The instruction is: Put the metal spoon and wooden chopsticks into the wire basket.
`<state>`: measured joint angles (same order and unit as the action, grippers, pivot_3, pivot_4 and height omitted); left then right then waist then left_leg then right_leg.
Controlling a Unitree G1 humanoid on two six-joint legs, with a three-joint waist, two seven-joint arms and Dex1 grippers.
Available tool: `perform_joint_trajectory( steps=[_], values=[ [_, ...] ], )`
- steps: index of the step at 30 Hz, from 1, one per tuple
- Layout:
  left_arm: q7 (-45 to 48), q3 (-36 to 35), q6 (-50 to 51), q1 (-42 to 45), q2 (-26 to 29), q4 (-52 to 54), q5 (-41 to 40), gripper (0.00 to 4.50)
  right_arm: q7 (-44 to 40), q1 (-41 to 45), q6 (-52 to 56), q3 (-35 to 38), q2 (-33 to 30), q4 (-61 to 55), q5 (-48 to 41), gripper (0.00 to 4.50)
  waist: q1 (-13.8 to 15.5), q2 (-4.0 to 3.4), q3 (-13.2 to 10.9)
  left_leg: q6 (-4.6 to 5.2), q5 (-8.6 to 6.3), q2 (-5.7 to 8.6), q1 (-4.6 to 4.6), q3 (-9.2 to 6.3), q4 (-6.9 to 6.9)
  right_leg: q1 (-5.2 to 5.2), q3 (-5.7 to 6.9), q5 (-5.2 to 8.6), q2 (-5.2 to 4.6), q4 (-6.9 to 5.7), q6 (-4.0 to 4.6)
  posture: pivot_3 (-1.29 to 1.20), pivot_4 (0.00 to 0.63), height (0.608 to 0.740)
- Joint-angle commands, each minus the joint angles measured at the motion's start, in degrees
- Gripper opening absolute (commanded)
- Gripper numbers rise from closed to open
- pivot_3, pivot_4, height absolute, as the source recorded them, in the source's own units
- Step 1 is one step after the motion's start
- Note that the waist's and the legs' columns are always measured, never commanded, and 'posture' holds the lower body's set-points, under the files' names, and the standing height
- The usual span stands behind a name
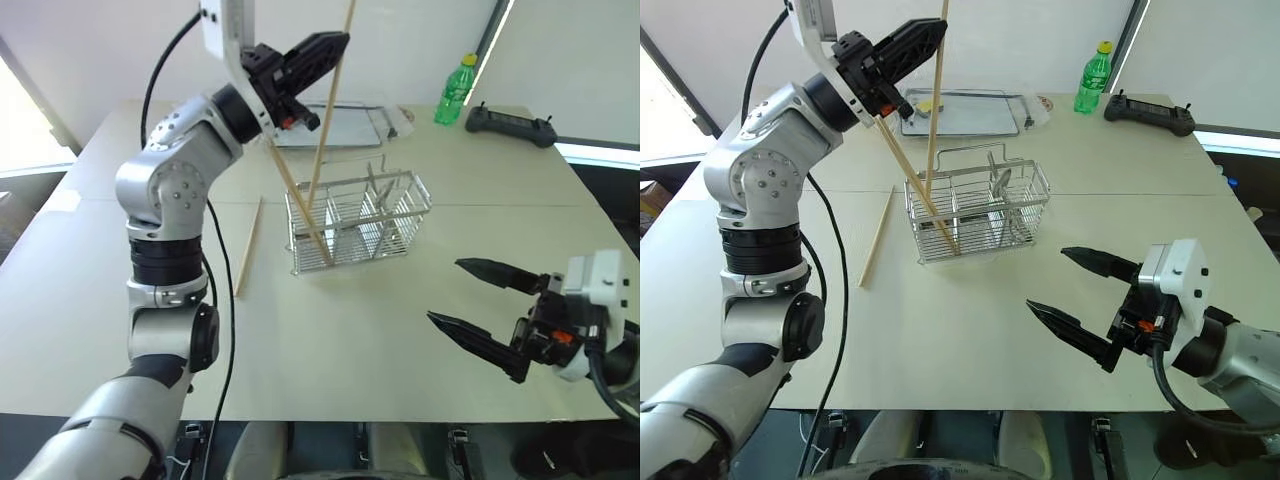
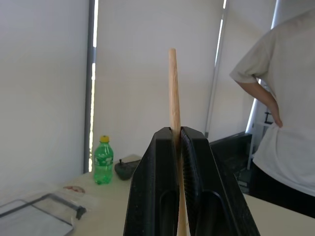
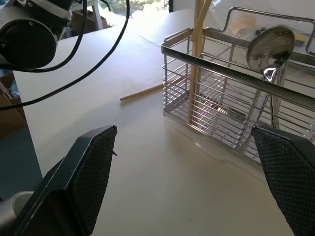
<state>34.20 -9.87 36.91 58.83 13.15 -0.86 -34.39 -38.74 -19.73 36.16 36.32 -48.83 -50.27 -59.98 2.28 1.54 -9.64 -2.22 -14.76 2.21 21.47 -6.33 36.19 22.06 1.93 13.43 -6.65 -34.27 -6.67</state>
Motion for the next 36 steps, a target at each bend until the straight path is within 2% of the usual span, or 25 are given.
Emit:
perform_joint_trajectory(
  steps=[1,6,7,12,15,20,23,25,29,33,36],
  values=[
    [-0.2,-0.1,-2.0,-0.5,-0.7,-0.1,-0.7,1.56,1.3,0.7,-0.4,0.5,-0.2,-1.1,-1.7,4.5,0.0,0.0,0.0,0.0,0.0,0.01,0.0,0.0,0.0,0.0,-0.01,0.0,0.0,0.01,0.0,0.0,0.15,0.709],
    [-0.6,-1.5,0.2,-0.9,-0.8,0.8,-3.8,4.19,2.3,0.6,-0.3,0.4,-0.4,-1.2,-2.2,4.5,0.0,0.0,0.0,0.02,0.0,0.01,0.04,-0.01,-0.02,0.05,0.0,0.0,0.0,0.0,0.0,0.0,0.15,0.709],
    [-0.8,-1.9,0.7,-0.7,-0.5,0.8,-4.4,4.42,2.5,0.7,-0.3,0.4,-0.4,-1.2,-2.3,4.5,0.0,0.0,0.0,0.02,-0.01,0.01,0.04,-0.01,-0.02,0.05,0.0,0.0,0.0,0.0,-0.01,0.0,0.15,0.709],
    [-1.8,-3.3,2.3,0.8,1.5,0.1,-6.6,4.42,2.8,0.9,-0.4,0.1,-0.7,-1.1,-2.4,4.5,-0.1,0.0,0.0,0.02,-0.01,0.0,0.03,0.0,-0.02,0.05,0.0,0.0,0.0,0.0,0.0,0.0,0.15,0.709],
    [-2.6,-6.5,3.6,4.8,5.1,-3.4,-7.7,4.42,2.9,1.4,-0.4,-0.5,-0.8,-0.7,-2.1,4.5,0.0,0.02,0.0,0.02,-0.01,0.0,0.04,-0.01,-0.01,0.05,0.0,0.0,0.01,0.0,-0.01,0.0,0.15,0.709],
    [-0.5,-10.2,-1.0,16.0,17.6,-21.7,-3.7,4.42,2.9,1.1,-0.5,-1.0,-0.5,-0.9,-1.9,4.5,-0.5,-0.02,0.0,0.03,-0.01,-0.02,0.01,0.02,-0.1,0.16,0.0,0.03,0.07,-0.06,-0.08,0.0,0.15,0.709],
    [0.1,-5.6,-4.9,22.6,23.9,-37.9,4.8,4.42,2.9,1.0,-0.8,-1.6,-0.2,-0.9,-1.6,4.5,-0.3,-0.05,0.0,0.04,-0.02,-0.02,-0.01,0.0,-0.17,0.16,0.01,-0.04,0.09,-0.07,-0.22,0.0,0.15,0.709],
    [1.9,-0.5,-5.0,25.1,25.7,-45.9,10.9,4.42,2.9,1.1,-0.9,-2.0,-0.1,-0.8,-1.3,4.5,0.0,-0.06,0.0,0.05,-0.02,0.0,0.0,0.02,-0.16,0.14,0.01,-0.01,0.08,-0.05,-0.3,0.0,0.15,0.709],
    [4.6,8.8,-3.3,26.4,24.8,-56.2,21.3,4.42,2.3,1.0,-1.3,-2.7,-0.1,-0.9,-0.2,4.5,0.5,0.01,0.0,0.04,-0.02,0.05,0.02,-0.08,-0.02,-0.02,0.04,0.07,0.02,0.03,-0.4,0.0,0.15,0.709],
    [5.6,16.8,-3.8,23.5,20.3,-63.4,30.3,4.42,2.1,0.7,-1.6,-3.2,0.2,-1.3,0.7,4.5,0.0,0.15,-0.1,0.03,-0.02,0.04,0.21,-0.05,-0.03,0.17,0.03,0.06,-0.02,0.05,-0.4,0.0,0.15,0.709],
    [5.0,18.8,-3.9,21.1,16.6,-67.1,33.6,4.42,2.8,0.8,-1.7,-3.6,0.6,-1.7,0.8,4.5,-0.3,0.14,-0.1,0.06,-0.04,0.03,0.27,0.0,-0.19,0.37,0.01,-0.07,-0.02,0.0,-0.28,0.0,0.15,0.709]
  ],
)
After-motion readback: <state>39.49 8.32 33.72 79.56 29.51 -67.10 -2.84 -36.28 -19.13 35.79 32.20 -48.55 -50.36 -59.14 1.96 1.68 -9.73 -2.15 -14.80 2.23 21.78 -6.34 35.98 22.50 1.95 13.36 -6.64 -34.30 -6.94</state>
